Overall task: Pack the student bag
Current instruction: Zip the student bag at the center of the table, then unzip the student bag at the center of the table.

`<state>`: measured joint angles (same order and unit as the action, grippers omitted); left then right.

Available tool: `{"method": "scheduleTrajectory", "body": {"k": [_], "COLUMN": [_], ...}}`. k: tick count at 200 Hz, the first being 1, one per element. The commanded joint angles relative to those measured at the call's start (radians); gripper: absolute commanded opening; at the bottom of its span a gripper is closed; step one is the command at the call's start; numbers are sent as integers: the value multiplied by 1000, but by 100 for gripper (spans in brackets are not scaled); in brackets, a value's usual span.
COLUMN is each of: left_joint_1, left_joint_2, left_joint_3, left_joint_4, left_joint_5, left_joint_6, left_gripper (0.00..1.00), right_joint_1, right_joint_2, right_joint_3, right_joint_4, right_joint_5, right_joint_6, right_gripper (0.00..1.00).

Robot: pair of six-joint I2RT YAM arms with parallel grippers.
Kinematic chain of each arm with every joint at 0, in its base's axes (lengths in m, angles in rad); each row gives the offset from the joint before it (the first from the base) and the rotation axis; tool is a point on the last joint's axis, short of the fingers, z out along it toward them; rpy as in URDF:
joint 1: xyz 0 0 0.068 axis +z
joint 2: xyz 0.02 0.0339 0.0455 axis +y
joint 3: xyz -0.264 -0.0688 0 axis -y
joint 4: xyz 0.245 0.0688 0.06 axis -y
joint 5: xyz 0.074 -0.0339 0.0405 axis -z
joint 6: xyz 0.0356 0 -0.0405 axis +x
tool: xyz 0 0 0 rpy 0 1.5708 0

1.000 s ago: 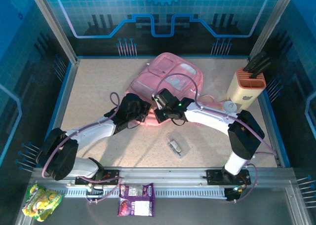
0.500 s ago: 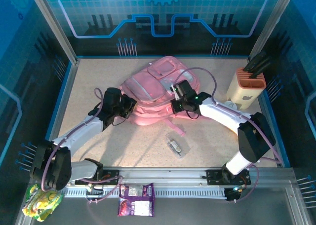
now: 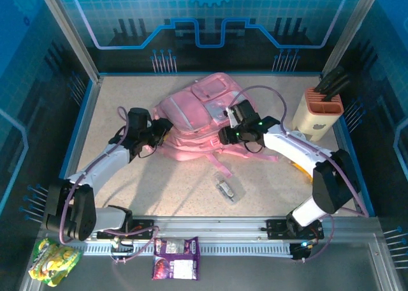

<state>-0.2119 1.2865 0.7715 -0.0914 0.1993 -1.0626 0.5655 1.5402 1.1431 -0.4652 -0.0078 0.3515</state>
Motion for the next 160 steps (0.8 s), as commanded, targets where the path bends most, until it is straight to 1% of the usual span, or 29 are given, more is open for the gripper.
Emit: {"method": "scheduleTrajectory", "body": {"k": [1,19,31,46,62,82,107,120,142,160], "left_joint_1": [-50,-114,-160,-213,-260,-303,-336,-352,-371,-382], "left_joint_2": [-62,-79,-81,-81,-81,-73,-52,-48,-36,-30], "left_joint_3": [65,106,135,158,163,167,181,181,192,191], "left_joint_4": [-115,-187,-240,-283,-291,-286,-305,-303,-322,-336], "left_joint_5": [-75,-150,-217,-295,-346,-388,-429,-464,-502,-548], "left_joint_6": [113,168,198,210,208,204,203,203,203,197], "left_gripper": [54,64,69,74,80,88,99,99,99,99], "right_joint_1": [-12,-14,-22,-43,-55,-55,-57,-57,-55,-54], "right_joint_2": [-11,25,59,114,169,236,293,332,378,394], "right_joint_3": [61,107,141,184,214,285,319,353,387,391], "right_joint_4": [-9,21,30,27,51,5,14,4,-6,9], "right_joint_5": [-175,-242,-240,-246,-286,-245,-225,-235,-250,-253], "right_joint_6": [108,182,204,234,262,257,237,225,210,213], "right_gripper": [53,57,59,59,58,55,44,42,40,34]}}
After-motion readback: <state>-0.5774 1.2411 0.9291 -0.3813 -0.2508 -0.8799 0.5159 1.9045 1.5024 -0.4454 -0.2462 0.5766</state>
